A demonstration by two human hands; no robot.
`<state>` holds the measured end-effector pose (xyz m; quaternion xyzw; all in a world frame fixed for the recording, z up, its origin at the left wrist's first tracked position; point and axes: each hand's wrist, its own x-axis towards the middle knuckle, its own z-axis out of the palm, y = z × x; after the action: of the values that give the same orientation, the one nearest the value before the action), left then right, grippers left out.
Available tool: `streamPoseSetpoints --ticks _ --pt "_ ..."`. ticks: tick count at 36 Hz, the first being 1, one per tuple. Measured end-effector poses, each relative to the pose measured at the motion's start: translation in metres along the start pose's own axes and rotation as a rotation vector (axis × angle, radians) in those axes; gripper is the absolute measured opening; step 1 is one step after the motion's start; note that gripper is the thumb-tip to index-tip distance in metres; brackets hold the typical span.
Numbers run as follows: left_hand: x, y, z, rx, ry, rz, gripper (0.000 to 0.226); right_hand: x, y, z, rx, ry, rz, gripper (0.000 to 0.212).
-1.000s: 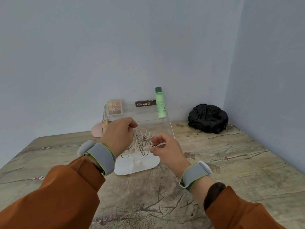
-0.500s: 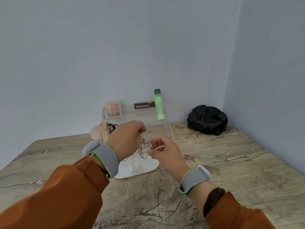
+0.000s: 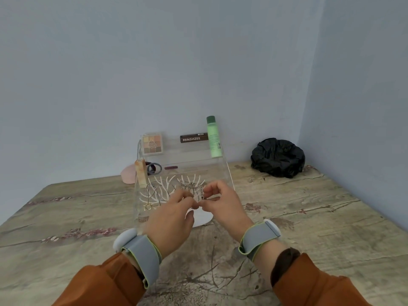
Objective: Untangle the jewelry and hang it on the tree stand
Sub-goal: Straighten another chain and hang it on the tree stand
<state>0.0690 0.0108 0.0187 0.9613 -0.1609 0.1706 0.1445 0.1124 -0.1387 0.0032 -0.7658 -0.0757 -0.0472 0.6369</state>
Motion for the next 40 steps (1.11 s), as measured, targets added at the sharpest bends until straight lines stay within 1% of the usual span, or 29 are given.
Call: streamPoseSetpoints --ticks 7,14,17,21,24,26,28,30,32,36,40 --pt "-0.002 -0.001 0.000 -0.052 0.014 0.010 0.019 -0.001 -0.001 0.004 0.042 0.001 0.029 0.026" --pt "-0.023 -0.010 -0.002 -0.096 0.035 0.039 0.016 -0.004 0.000 0.003 0.036 -0.002 0.054 0.022" --pt "-0.040 -0.018 -0.003 -0.105 -0.008 -0.014 0.017 -0.006 0.001 0.000 0.036 -0.002 0.073 0.021" --pt "-0.061 -0.034 -0.005 -0.085 -0.054 -0.155 0.019 -0.008 0.002 -0.005 0.013 -0.006 0.102 0.020" --pt "-0.069 -0.040 -0.004 -0.061 -0.099 -0.247 0.024 -0.012 0.001 -0.008 -0.004 0.004 0.121 0.018" --pt "-0.072 -0.041 -0.003 -0.044 -0.112 -0.275 0.027 -0.015 0.002 -0.009 -0.079 0.004 0.125 0.019" --pt "-0.074 -0.042 -0.003 -0.027 -0.116 -0.305 0.029 -0.018 0.004 -0.009 -0.263 -0.028 0.092 0.022" --pt "-0.074 -0.040 -0.001 -0.003 -0.136 -0.328 0.031 -0.022 0.008 -0.009 -0.487 -0.104 0.032 0.026" --pt "-0.075 -0.039 -0.001 0.028 -0.178 -0.350 0.035 -0.030 0.008 -0.004 -0.654 -0.181 -0.013 0.034" --pt "-0.071 -0.036 0.005 0.059 -0.245 -0.353 0.050 -0.040 0.008 0.000 -0.780 -0.272 -0.032 0.043" --pt "-0.067 -0.034 0.010 0.078 -0.292 -0.379 0.058 -0.047 0.006 0.000 -0.868 -0.342 -0.038 0.042"
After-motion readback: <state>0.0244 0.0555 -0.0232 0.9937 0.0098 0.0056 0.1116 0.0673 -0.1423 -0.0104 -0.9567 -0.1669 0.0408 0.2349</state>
